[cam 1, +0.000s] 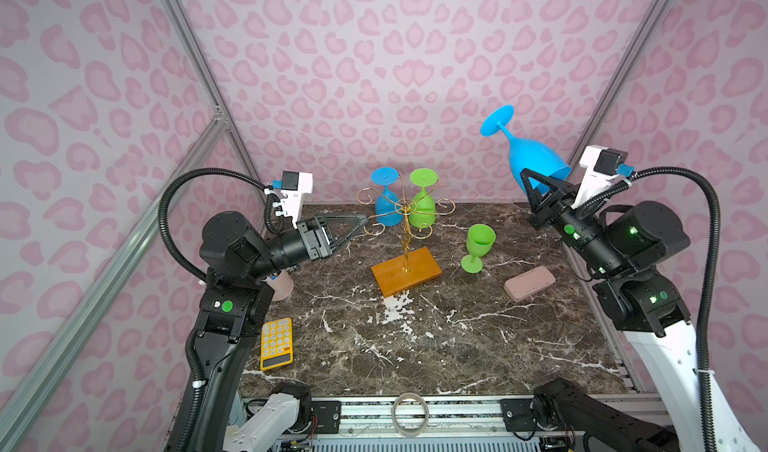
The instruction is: Take the wine glass off the wine glass rack
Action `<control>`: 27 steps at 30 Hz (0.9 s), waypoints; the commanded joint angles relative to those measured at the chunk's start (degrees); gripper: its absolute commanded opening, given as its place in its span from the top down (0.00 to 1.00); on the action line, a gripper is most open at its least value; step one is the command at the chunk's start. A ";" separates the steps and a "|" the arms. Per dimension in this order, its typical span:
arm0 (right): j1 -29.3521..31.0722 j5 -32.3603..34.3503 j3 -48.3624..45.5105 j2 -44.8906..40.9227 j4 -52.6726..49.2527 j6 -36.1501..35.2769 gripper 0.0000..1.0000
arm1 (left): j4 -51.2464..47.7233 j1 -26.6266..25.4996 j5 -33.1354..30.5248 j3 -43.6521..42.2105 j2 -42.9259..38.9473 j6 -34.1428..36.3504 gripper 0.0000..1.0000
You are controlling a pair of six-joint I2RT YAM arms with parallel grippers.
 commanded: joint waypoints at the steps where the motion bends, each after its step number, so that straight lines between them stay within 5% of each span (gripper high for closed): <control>1: -2.50 2.28 5.63 4.39 -19.69 -5.98 1.00 | -2.02 0.05 -6.26 0.27 -0.97 8.74 0.01; 6: -3.29 12.18 9.48 8.63 -27.88 -12.63 1.00 | -3.20 0.02 -11.76 -0.52 -2.97 14.82 0.01; 12: -7.34 16.47 13.96 14.06 -33.20 -16.18 1.00 | -5.05 0.06 -17.72 -0.78 -5.73 23.03 0.03; 19: -11.15 10.94 22.01 26.72 -43.96 -19.99 1.00 | -6.95 0.06 -24.11 -4.36 -7.76 28.40 0.03; 27: -14.33 9.51 19.62 34.68 -45.73 -22.27 1.00 | -10.09 0.08 -29.68 -5.39 -8.93 33.20 0.04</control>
